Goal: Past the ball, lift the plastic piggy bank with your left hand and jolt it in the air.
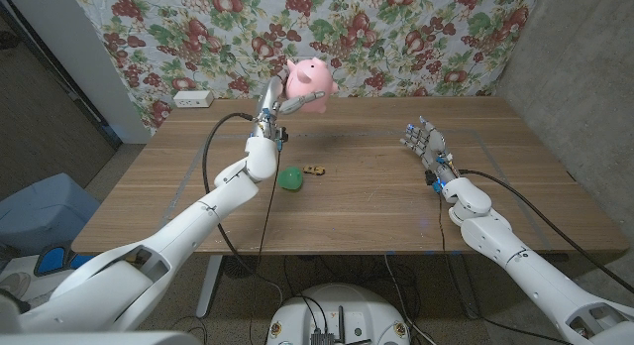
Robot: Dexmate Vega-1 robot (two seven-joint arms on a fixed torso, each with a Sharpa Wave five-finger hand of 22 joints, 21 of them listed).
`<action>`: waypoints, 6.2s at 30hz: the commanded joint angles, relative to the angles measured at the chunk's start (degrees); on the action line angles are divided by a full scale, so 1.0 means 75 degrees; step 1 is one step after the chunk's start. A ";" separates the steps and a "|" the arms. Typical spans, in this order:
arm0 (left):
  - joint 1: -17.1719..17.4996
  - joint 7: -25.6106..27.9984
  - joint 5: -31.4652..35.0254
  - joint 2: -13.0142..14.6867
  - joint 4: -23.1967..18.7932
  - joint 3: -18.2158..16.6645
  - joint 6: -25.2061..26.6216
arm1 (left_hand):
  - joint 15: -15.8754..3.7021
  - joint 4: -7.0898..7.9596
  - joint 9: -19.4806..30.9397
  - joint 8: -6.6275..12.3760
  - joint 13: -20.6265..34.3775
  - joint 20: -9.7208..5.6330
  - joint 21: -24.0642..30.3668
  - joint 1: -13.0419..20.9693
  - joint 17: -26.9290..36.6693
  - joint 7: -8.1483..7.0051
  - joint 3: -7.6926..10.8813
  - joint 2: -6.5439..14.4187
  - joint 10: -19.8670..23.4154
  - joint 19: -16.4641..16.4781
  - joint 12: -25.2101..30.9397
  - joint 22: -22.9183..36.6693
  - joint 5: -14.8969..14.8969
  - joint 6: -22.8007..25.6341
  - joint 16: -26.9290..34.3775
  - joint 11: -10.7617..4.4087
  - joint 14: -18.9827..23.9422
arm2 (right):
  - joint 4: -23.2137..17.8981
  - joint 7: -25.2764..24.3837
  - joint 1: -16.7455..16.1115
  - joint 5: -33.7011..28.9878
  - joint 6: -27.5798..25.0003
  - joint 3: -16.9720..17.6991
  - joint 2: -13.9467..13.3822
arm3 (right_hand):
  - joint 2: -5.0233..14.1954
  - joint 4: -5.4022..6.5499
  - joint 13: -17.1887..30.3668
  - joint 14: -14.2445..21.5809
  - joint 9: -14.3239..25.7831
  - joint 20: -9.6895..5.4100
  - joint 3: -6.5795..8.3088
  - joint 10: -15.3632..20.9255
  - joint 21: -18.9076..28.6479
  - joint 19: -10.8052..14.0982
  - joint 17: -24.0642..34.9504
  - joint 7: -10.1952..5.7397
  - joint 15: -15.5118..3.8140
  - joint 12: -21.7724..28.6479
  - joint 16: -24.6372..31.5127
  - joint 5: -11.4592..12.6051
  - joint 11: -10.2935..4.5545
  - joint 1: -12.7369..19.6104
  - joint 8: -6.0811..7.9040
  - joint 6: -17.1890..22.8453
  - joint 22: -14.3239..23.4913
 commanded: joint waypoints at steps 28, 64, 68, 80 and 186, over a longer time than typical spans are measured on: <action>0.0393 -0.0759 0.0059 0.0280 -0.1001 -0.0120 0.1004 | -0.2696 0.0008 0.0027 0.0041 0.0073 -0.1124 0.0187 0.4261 0.0032 -0.1675 0.0394 0.3717 0.2593 -0.0475 -0.0057 -0.0025 0.0019 0.2927 0.0031 -0.2535 0.2479 | -0.0259 -0.0043 -0.0265 0.0010 0.0115 0.0092 -0.0111 | 0.0216 -0.0013 0.0015 0.0063 0.0047 -0.0021 0.0029 0.0068 -0.0085 0.0084 0.0018 -0.0019 0.0004 0.0031 -0.0008 0.0026 0.0039 0.0025 0.0010 0.0034 0.0040; -0.0421 -0.3509 0.0317 0.1252 -0.2011 0.0691 0.3124 | -0.2697 0.0004 0.0054 0.0020 0.0124 -0.1092 0.0334 0.4256 0.0034 -0.1654 0.0442 0.3695 0.2606 -0.0570 -0.0123 -0.0055 0.0044 0.2886 -0.0010 -0.2501 0.2484 | -0.0165 0.0093 -0.0234 0.0118 0.0133 0.0131 -0.0114 | 0.0212 -0.0011 0.0015 0.0067 0.0047 -0.0011 0.0030 0.0073 -0.0153 0.0112 0.0014 -0.0020 0.0009 0.0031 -0.0010 0.0025 0.0040 0.0023 0.0004 0.0027 0.0042; -0.0329 -0.3243 0.0305 0.1202 -0.1979 0.0623 0.2982 | -0.2696 0.0005 0.0054 0.0023 0.0124 -0.1089 0.0350 0.4253 0.0036 -0.1651 0.0447 0.3695 0.2609 -0.0579 -0.0132 -0.0057 0.0047 0.2900 -0.0011 -0.2500 0.2488 | -0.0184 0.0089 -0.0253 0.0102 0.0143 0.0131 -0.0129 | 0.0213 -0.0010 0.0015 0.0068 0.0047 -0.0016 0.0030 0.0074 -0.0160 0.0114 0.0014 -0.0014 0.0006 0.0031 -0.0010 0.0025 0.0043 0.0022 0.0005 0.0031 0.0042; 0.0214 -0.1383 0.0114 0.0644 -0.1502 0.0145 0.1893 | -0.2695 0.0010 0.0058 0.0015 0.0134 -0.1083 0.0396 0.4242 0.0039 -0.1653 0.0463 0.3697 0.2605 -0.0610 -0.0160 -0.0063 0.0053 0.2895 -0.0024 -0.2509 0.2489 | -0.0265 0.0042 -0.0302 0.0072 0.0133 0.0132 -0.0155 | 0.0213 -0.0008 0.0015 0.0070 0.0047 -0.0013 0.0031 0.0081 -0.0180 0.0122 0.0013 -0.0023 0.0012 0.0033 -0.0010 0.0025 0.0049 0.0020 0.0005 0.0032 0.0042; 0.0053 0.1026 0.0486 -0.0254 0.0031 -0.0003 0.0256 | -0.2698 0.0007 0.0069 -0.0039 0.0189 -0.1038 0.0741 0.4184 0.0084 -0.1724 0.0565 0.3657 0.2668 -0.0901 -0.0305 -0.0087 0.0035 0.2940 -0.0115 -0.2567 0.2479 | 0.0165 0.0158 0.0015 0.0121 0.0118 0.0074 0.0021 | 0.0218 -0.0023 0.0015 0.0068 0.0048 -0.0005 0.0051 0.0068 -0.0312 0.0168 -0.0002 -0.0038 0.0012 0.0026 -0.0022 0.0029 0.0043 0.0046 0.0003 0.0039 0.0047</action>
